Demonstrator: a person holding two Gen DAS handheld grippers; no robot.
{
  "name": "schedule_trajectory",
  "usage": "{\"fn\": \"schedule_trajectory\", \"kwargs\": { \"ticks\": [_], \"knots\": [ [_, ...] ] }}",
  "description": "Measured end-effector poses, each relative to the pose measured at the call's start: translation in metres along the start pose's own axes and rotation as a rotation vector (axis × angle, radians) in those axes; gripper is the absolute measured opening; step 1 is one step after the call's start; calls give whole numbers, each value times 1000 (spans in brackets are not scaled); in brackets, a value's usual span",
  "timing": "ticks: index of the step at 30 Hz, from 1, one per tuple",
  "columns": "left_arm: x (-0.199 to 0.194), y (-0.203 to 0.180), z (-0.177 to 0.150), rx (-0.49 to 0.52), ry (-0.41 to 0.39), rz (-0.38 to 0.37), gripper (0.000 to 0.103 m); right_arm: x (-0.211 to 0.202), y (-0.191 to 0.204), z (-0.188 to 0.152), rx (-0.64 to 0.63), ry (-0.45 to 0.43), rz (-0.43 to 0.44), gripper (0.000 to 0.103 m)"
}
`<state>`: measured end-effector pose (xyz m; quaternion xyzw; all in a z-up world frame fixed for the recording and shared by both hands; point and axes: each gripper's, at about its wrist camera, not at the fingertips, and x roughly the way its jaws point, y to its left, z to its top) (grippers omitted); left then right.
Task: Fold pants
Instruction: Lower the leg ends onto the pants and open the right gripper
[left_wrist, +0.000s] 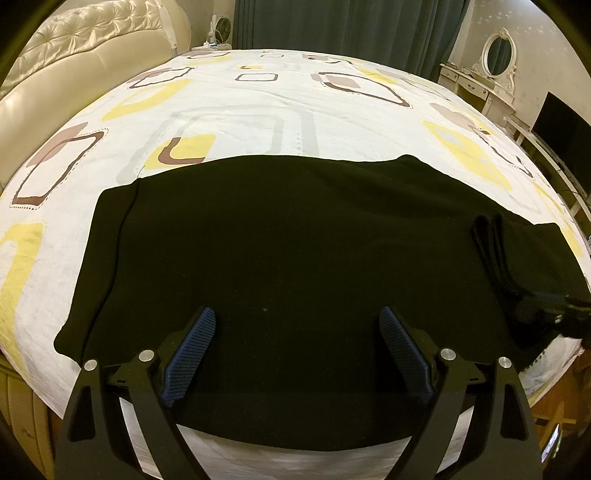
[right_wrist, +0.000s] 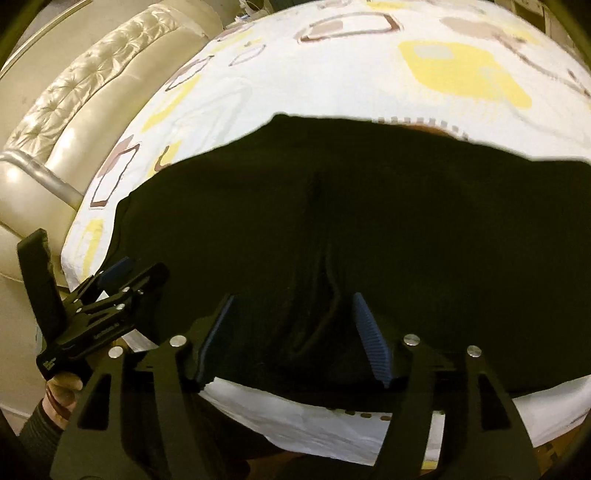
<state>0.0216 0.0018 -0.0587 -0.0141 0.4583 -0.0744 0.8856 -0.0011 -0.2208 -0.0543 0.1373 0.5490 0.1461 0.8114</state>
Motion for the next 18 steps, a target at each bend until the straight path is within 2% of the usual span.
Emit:
{"fn": "schedule_trajectory", "kwargs": {
  "ticks": [5,7,9,11,13,15,18],
  "knots": [
    [0,0,0,4,-1,4,90,10,1,-5,-3,-15,30,80],
    [0,-1,-1,8,-3,7,90,4,7,-7,-28,-33,43,81],
    [0,-1,-1,11,-4,6,90,-7,5,-8,-12,-45,105,81],
    [0,-1,-2,9,-4,4,90,-32,-5,-10,18,-86,175,81],
    [0,-1,-2,10,-5,3,90,-62,-20,-11,28,-148,196,81],
    [0,-1,-2,11,-5,5,90,-94,-41,-12,46,-208,198,81],
    [-1,-2,-2,12,-7,8,90,-145,-103,-20,156,-332,153,81]
  ]
}}
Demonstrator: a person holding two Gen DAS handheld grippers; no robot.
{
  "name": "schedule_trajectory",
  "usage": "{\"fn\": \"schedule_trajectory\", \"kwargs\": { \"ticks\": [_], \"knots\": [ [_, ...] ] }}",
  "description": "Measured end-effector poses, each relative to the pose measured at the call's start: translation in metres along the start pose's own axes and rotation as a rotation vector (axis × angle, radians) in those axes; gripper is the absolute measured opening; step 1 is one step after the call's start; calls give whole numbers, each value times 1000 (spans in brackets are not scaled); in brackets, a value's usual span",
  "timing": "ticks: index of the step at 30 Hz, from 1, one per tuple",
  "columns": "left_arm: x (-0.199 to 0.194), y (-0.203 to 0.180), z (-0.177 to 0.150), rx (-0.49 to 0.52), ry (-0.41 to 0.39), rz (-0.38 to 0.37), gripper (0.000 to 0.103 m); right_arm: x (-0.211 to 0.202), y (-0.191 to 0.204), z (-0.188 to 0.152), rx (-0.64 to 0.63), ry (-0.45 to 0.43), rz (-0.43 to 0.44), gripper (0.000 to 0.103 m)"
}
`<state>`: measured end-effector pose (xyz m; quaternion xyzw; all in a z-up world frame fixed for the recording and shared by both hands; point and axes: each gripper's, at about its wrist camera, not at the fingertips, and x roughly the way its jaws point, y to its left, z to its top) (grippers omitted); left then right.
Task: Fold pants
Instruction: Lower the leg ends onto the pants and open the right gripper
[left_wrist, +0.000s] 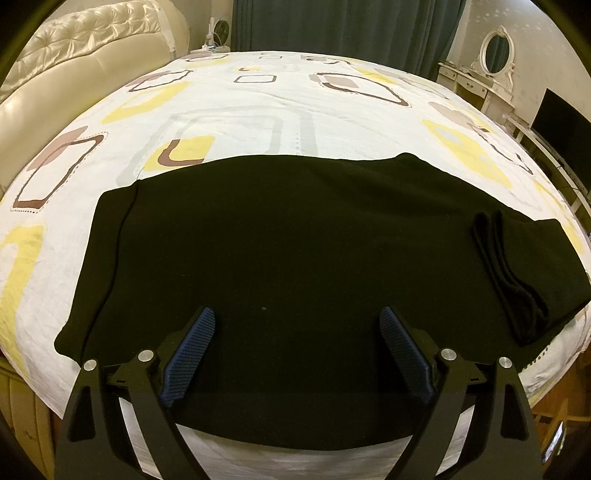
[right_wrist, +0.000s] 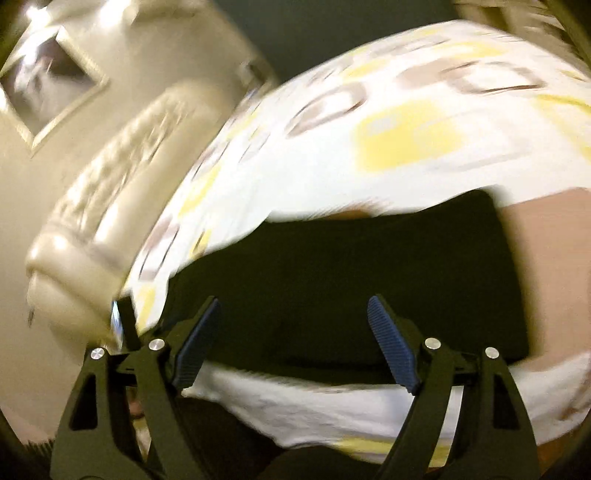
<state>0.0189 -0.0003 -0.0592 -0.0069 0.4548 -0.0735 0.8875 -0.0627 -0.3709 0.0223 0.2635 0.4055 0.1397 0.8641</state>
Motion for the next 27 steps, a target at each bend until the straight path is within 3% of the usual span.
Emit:
{"fn": "schedule_trajectory", "kwargs": {
  "ticks": [4,9,11,12,18,27],
  "knots": [
    [0,0,0,-2,0,-1,90,-34,-88,-2,235,-90,-61,81],
    [0,-1,0,2,-2,2,90,-11,-147,-33,456,-38,78,81],
    [0,-1,0,3,-2,3,90,6,-150,-40,470,11,94,75],
    [0,-1,0,2,-2,2,90,10,-153,-39,468,22,94,65],
    [1,-3,-2,12,-8,8,90,19,-166,-51,454,46,48,30],
    [2,-5,-6,19,-23,19,90,23,-171,-53,422,49,73,27]
  ]
}}
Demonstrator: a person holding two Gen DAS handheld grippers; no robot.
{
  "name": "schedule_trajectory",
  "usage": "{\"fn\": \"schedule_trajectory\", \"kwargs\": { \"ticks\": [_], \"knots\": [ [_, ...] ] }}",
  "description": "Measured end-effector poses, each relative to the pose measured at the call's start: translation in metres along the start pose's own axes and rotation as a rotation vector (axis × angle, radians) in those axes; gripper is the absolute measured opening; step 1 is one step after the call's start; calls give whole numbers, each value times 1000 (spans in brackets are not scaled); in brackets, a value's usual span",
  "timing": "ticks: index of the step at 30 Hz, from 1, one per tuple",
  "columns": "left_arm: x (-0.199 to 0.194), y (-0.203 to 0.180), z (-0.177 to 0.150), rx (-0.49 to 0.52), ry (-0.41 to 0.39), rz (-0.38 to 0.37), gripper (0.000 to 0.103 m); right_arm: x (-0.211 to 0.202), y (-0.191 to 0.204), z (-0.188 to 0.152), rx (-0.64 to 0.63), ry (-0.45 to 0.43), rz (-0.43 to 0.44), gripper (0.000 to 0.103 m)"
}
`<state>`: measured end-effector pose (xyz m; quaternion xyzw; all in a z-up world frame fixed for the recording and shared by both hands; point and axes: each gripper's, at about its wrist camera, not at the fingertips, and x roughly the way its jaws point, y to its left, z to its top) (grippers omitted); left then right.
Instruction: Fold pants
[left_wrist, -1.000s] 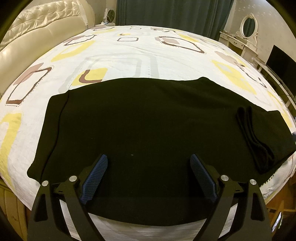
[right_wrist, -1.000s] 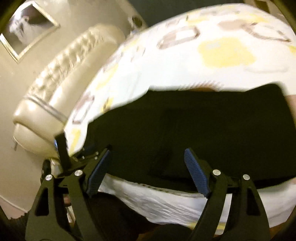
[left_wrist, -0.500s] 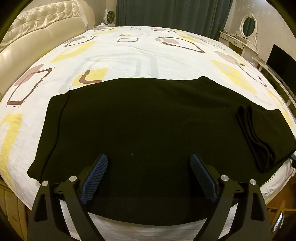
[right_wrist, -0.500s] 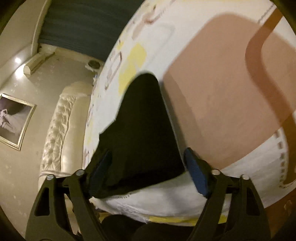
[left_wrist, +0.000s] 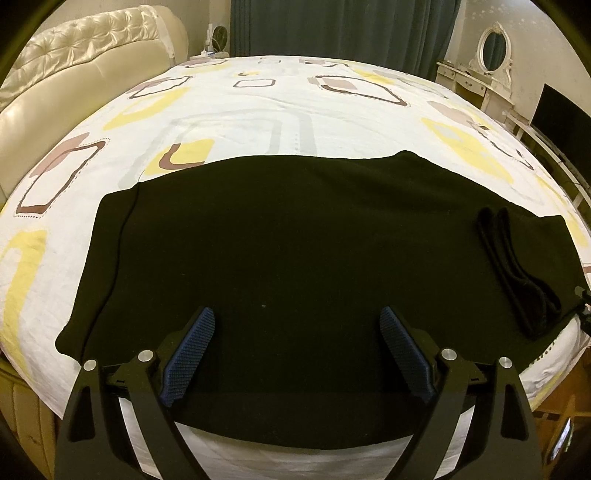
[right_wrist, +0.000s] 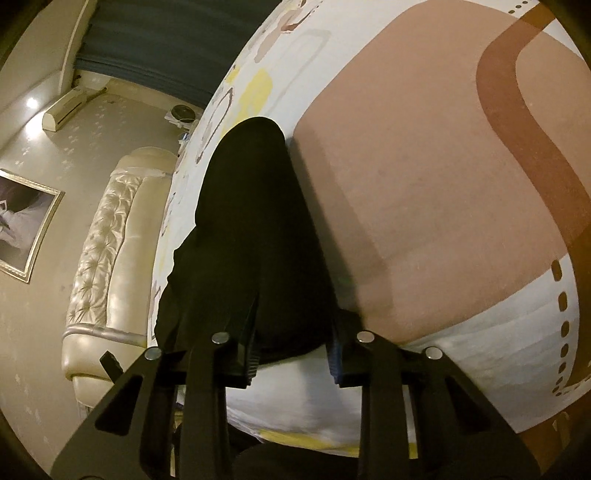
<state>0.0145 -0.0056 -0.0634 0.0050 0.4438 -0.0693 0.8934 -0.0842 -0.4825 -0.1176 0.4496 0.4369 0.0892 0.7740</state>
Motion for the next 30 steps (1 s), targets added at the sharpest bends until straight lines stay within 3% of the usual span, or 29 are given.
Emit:
{"fn": "schedule_trajectory", "kwargs": {
  "ticks": [13,16,18,20,24,30],
  "knots": [
    [-1,1,-2,-13,-11,6,90,-11,-1,-4,-50,-16,54,31],
    [0,1,-2,-10,-10,14,90,-23,0,-1,-75,10,78,49],
    [0,1,-2,-12,-9,13,90,-40,3,3,-115,-10,58,70],
    [-1,1,-2,-13,-11,10,90,-61,6,11,-169,-49,16,78],
    [-1,2,-2,-18,-16,6,90,-67,0,45,-145,-32,68,81],
    [-1,1,-3,-22,-15,11,90,-12,10,84,-140,107,84,81]
  ]
}}
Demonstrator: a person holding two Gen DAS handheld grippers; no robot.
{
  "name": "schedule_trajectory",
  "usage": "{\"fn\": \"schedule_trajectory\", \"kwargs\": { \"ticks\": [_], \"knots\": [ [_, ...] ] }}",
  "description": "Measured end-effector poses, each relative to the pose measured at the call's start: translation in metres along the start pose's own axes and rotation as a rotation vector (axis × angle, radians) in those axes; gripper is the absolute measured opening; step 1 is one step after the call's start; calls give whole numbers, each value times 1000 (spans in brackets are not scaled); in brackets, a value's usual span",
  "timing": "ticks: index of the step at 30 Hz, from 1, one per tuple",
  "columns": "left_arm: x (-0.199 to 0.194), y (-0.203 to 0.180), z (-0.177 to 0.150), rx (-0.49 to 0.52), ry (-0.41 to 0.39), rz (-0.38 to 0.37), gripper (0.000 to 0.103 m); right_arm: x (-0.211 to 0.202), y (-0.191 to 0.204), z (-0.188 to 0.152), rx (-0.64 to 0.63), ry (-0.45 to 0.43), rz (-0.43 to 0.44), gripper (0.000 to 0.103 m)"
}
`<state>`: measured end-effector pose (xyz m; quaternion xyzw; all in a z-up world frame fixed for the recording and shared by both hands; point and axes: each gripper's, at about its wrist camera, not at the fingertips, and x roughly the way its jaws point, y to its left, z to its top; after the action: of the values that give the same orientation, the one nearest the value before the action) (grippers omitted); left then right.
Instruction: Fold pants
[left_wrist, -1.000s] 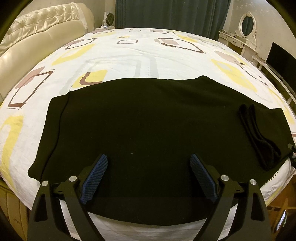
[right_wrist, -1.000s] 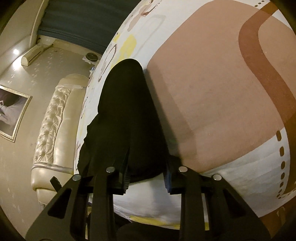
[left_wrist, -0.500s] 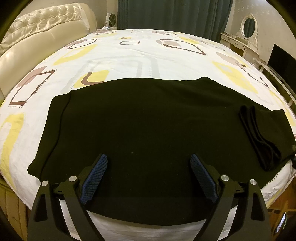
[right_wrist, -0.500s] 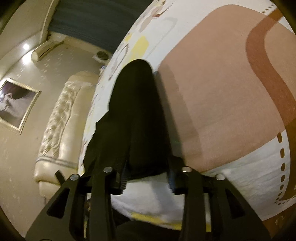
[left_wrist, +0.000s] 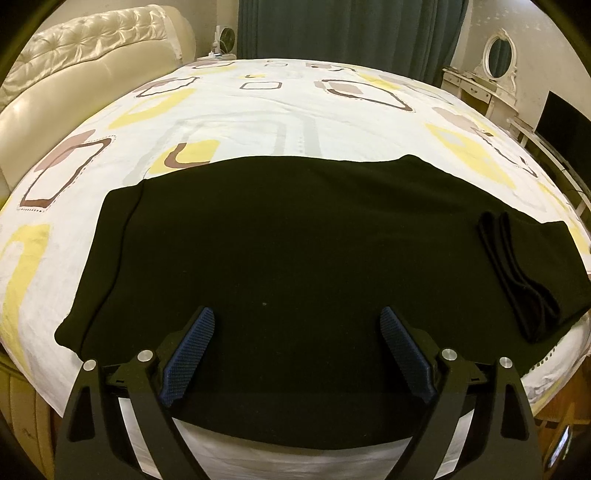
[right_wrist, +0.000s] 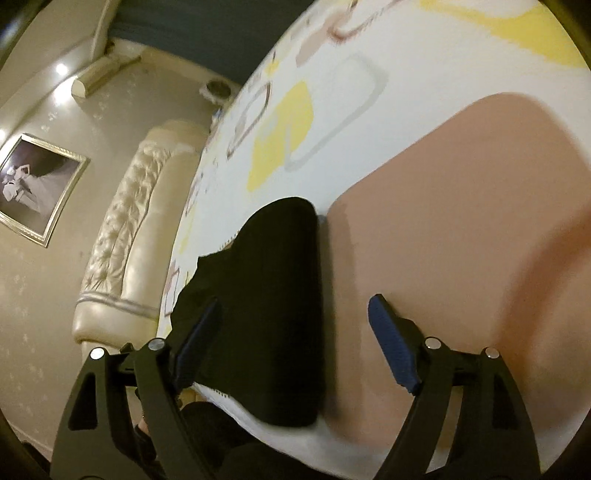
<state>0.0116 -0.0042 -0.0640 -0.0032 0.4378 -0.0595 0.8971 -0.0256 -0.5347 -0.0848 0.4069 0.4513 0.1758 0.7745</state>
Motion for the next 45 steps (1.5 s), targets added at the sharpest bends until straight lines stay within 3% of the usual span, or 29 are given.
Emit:
{"fn": "schedule_trajectory", "kwargs": {
  "ticks": [6,10,12,15,18,25,28,30,32,36,41,45],
  "knots": [
    [1,-1,0,1,3,8,91,46,17,26,-19,128,40,81],
    [1,-1,1,-3,2,12,91,61,20,35,2,154,58,78],
    [1,-2,1,-3,1,11,91,64,18,38,1,161,32,54],
    [1,-2,1,-4,2,10,91,68,11,38,-4,180,-13,29],
    [2,-2,1,-5,1,6,91,67,1,36,6,174,-19,21],
    [2,-1,0,-4,2,-5,91,69,1,33,12,157,-37,22],
    [2,-1,1,3,3,-9,91,62,2,32,38,137,-14,30],
    [2,0,1,8,5,-14,91,46,4,31,64,84,-32,46],
    [2,0,1,16,8,-19,91,24,9,29,73,9,-60,55],
    [1,1,1,30,15,-30,91,-10,31,12,75,-81,16,55],
    [-1,3,1,44,21,-53,91,-13,59,-28,62,-34,128,57],
    [-3,5,-1,58,18,-66,91,-3,59,-53,74,2,107,58]
  ]
}}
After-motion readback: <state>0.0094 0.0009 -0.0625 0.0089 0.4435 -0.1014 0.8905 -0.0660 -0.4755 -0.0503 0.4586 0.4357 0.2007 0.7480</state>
